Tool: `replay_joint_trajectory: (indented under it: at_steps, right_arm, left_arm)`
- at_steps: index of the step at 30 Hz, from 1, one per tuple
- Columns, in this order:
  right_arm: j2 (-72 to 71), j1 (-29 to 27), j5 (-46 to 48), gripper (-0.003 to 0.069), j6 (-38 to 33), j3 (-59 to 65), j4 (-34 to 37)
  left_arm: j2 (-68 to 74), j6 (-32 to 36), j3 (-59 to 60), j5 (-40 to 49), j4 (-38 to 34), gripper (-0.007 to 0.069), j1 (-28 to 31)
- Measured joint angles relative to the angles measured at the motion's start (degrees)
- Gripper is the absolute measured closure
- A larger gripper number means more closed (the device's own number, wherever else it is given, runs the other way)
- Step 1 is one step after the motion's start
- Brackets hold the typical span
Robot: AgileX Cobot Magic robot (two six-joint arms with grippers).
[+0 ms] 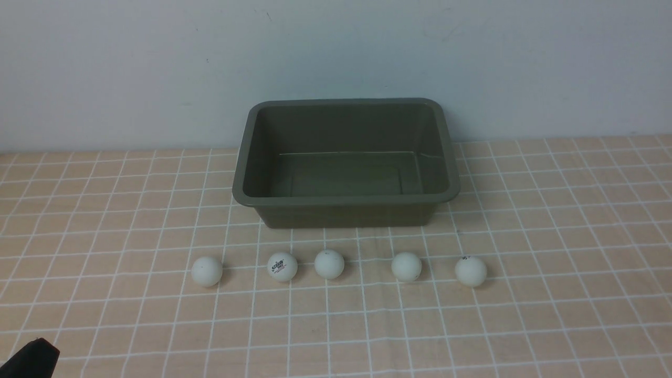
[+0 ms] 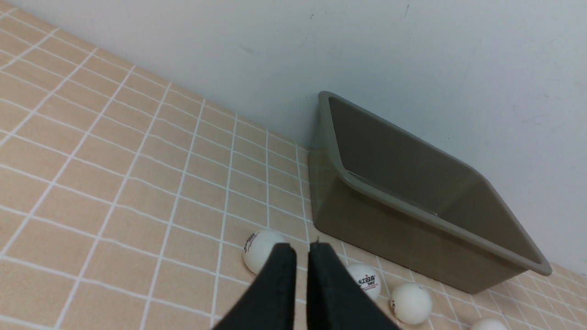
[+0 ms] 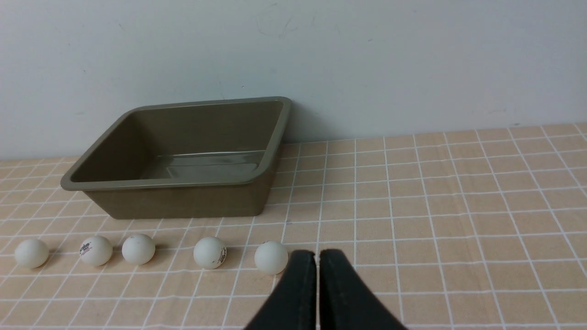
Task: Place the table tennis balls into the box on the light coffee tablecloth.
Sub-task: 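Reach for and grasp a ping pong ball on the table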
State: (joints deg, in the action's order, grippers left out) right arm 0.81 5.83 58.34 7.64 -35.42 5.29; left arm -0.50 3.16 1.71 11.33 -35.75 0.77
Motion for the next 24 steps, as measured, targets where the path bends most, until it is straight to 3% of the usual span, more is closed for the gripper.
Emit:
replay_joint_trajectory:
  at_steps: [5,11,14,18,24]
  right_arm:
    - [0.0,0.0,0.0,0.0657,0.0,0.0,0.0]
    - [0.0,0.0,0.0,0.0657,0.0,0.0,0.0]
    - [0.0,0.0,0.0,0.0657,0.0,0.0,-0.05]
    - [0.0,0.0,0.0,0.0657,0.0,0.0,-0.1]
    - [0.0,0.0,0.0,0.0657,0.0,0.0,-0.1]
  left_arm:
    - [0.0,0.48,0.0,0.07,-0.31,0.0559,0.0]
    - [0.0,0.71,-0.22,0.07,-9.65,0.0437,0.0]
    - [0.0,7.13,-3.07,2.92,-13.91,0.037,0.0]
    - [0.0,15.92,-6.79,9.85,-14.85,0.0354,0.0]
    - [3.03,17.71,-13.17,18.52,-10.49,0.0347,0.0]
